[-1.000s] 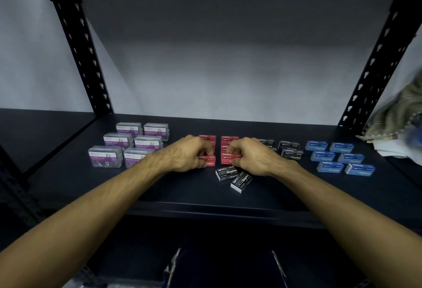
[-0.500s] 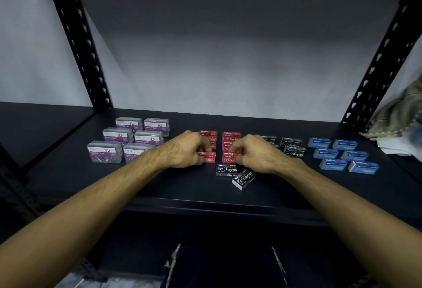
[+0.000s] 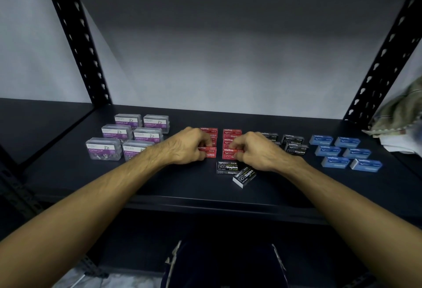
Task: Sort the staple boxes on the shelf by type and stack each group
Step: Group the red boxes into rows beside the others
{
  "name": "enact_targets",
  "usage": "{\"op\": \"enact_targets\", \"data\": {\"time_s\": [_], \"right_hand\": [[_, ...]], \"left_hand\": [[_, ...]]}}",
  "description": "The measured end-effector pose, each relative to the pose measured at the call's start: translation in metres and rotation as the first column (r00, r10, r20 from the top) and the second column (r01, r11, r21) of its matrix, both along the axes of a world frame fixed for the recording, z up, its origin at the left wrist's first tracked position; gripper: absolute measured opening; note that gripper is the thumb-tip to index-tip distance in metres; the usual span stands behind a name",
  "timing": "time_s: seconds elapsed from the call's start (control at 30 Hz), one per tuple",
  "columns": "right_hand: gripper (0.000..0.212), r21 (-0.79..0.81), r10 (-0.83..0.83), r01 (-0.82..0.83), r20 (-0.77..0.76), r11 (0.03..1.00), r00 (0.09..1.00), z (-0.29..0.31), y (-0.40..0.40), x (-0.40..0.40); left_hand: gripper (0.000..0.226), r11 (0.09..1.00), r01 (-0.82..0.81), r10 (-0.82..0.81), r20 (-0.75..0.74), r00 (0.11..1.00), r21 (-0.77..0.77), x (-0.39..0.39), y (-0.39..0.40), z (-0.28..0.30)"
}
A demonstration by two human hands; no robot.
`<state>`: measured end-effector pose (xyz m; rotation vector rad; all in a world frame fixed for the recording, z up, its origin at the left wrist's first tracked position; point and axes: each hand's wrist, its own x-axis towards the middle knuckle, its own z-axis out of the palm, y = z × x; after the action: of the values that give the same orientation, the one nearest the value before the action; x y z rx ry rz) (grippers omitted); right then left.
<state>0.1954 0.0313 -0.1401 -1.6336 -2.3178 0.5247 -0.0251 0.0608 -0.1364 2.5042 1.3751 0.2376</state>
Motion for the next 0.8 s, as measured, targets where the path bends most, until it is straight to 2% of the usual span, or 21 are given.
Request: {"op": "enact_targets", "data": {"time_s": [0.23, 0.4, 0.53, 0.67, 0.8], "right_hand": [[0.025, 0.018, -0.024, 0.023, 0.006, 1.0, 1.0, 0.003, -0.004, 0.001], [0.027, 0.097, -0.038, 0.033, 0.042, 0.995, 0.998, 0.01, -0.014, 0.008], [0.025, 0.171, -0.049, 0.04, 0.049, 0.985, 0.998, 0.014, -0.024, 0.014], [0.02, 0.206, -0.054, 0.053, 0.003, 0.977, 0.999, 0.015, -0.039, 0.018], [0.018, 0.181, -0.05, 0.056, -0.035, 0.982, 0.998, 0.007, -0.053, 0.018]], "left_hand": [[0.026, 0.999, -0.001, 0.001, -0.001, 1.0, 0.047, -0.003, -0.003, 0.001], [0.039, 0.976, -0.017, 0.019, -0.007, 1.0, 0.215, -0.003, -0.012, 0.005], [0.033, 0.949, -0.002, -0.023, 0.076, 0.997, 0.316, 0.005, -0.025, 0.009], [0.024, 0.947, 0.076, -0.11, 0.09, 0.99, 0.313, 0.017, -0.039, 0.005], [0.024, 0.961, 0.102, -0.125, 0.074, 0.989, 0.257, 0.025, -0.049, -0.008]]}}
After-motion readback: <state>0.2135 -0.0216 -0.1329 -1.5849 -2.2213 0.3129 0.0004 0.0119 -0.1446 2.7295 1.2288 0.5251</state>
